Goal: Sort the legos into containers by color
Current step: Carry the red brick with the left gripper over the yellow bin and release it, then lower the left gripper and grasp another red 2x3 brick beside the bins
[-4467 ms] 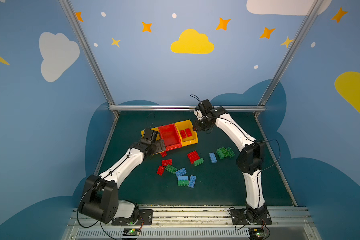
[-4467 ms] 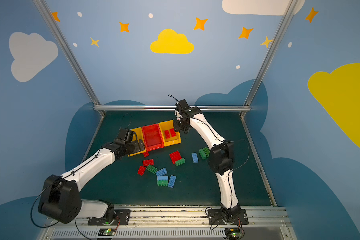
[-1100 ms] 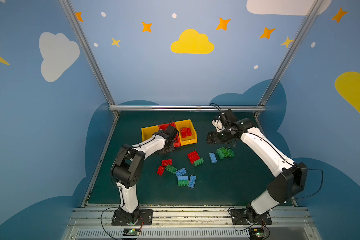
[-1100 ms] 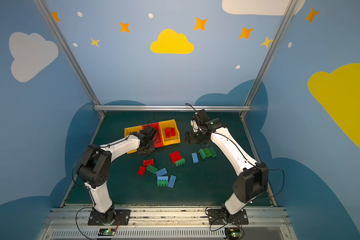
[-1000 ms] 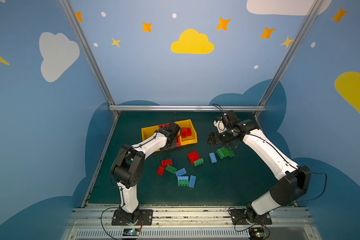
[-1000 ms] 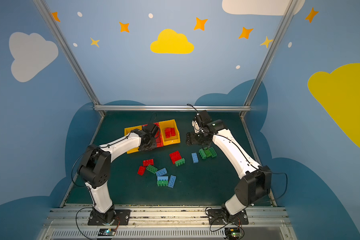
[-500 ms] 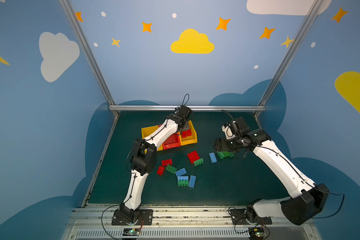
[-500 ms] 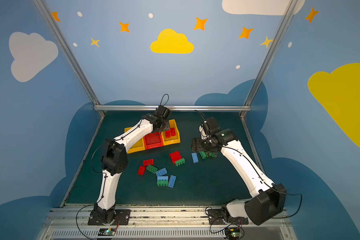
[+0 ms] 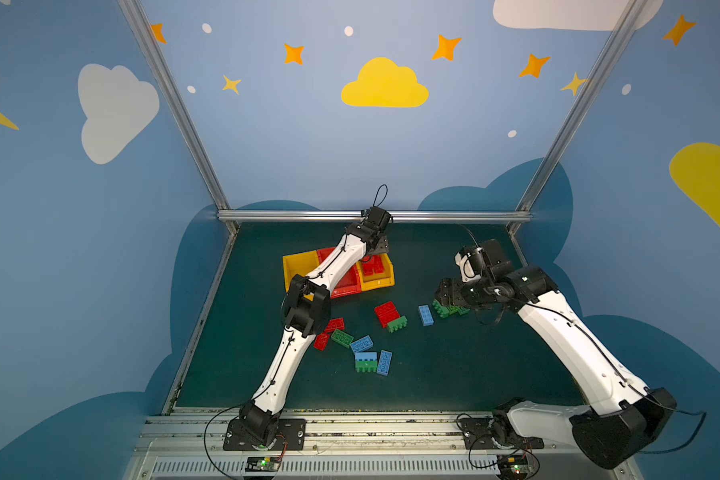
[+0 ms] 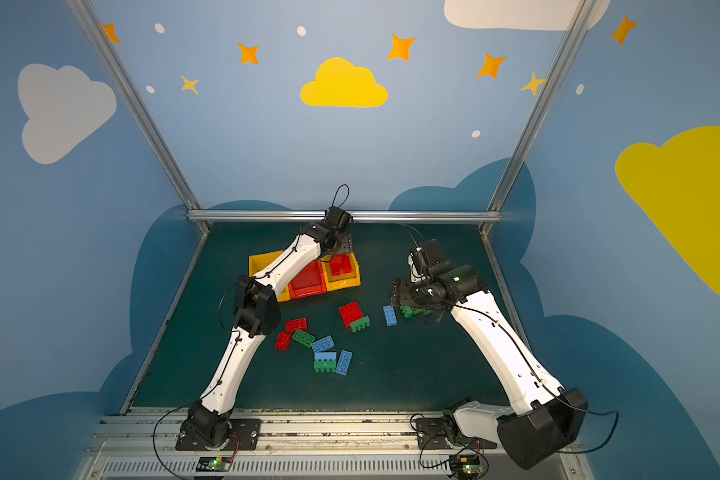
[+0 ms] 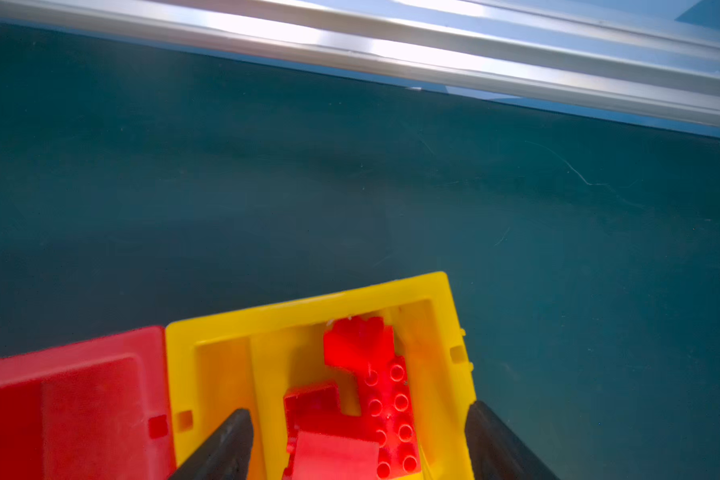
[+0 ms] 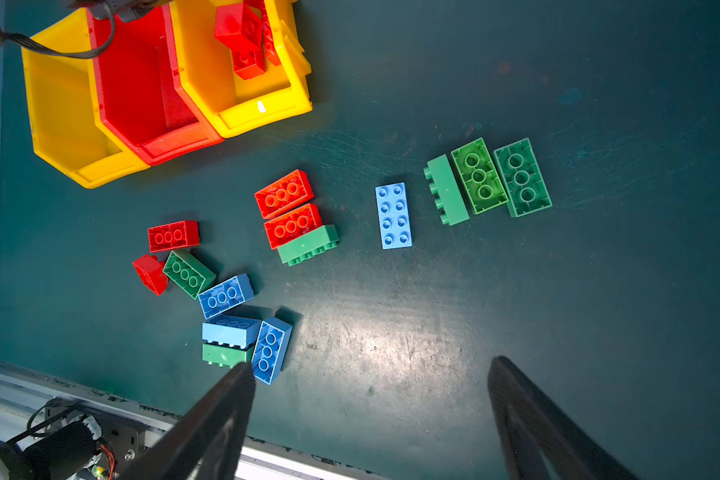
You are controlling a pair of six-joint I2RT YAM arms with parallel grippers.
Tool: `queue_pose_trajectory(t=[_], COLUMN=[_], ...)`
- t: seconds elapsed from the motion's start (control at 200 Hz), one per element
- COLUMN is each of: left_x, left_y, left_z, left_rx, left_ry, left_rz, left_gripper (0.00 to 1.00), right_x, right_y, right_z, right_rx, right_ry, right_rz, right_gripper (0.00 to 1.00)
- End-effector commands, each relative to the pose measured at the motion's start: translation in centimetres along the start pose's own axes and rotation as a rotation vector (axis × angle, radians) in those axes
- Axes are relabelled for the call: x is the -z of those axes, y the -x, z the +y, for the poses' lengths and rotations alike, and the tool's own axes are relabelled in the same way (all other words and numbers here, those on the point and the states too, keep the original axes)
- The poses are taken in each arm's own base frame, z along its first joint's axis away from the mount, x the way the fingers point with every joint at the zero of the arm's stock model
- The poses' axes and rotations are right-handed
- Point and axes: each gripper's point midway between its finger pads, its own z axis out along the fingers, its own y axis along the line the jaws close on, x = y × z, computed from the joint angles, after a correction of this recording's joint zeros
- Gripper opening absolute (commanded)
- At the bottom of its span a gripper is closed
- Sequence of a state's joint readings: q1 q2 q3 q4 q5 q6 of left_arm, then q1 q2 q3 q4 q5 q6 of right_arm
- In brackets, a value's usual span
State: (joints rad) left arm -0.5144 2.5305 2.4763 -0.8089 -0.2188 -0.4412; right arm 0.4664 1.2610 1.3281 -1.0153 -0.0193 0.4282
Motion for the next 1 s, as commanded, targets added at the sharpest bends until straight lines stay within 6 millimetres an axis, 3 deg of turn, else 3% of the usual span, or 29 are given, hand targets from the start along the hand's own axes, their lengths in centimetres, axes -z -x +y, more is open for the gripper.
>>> queue_pose_trajectory(t=[0.0,0.145,0.225,0.47,0.586,0.801,0.996], left_x=[3.5,6.8,8.3,12.7,14.6,15.2,13.9], left_y=[1.4,0.7,-1.2,-9.9,-13.9,-20.0,-21.5], left_z=[0.7,2.1,4.1,11.1,13.5,15.5,15.0], left_rx=[-0.016,-0.009,0.016,0.089,0.122,0.180,0.210], left_ry=[0.013,0.040,0.068,0.157,0.171,0.160,0.148], left_rz=[-0.025,-0.038,-0.020,0.068,0.107,0.191,0.213], left_gripper=[0.81,0.81,0.81,0.96,1.00,1.00,1.00], right_x=[0.7,0.5,0.2,-1.6,-2.5,-3.8,-3.9], right_y=[-0.6,-0.8,-1.0,-2.0,-2.2,-2.4,-2.8], right_z=[0.0,0.5,0.7,1.9,3.1,4.1,4.5], right_rx=[0.003,0.015,0.023,0.040,0.062,0.093,0.105], right_ry=[0.017,0.046,0.058,0.123,0.165,0.187,0.207], right_rz=[0.001,0.007,0.015,0.071,0.097,0.145,0.164], right_gripper=[0.87,0.89,0.92,0.93,0.94,0.94,0.94])
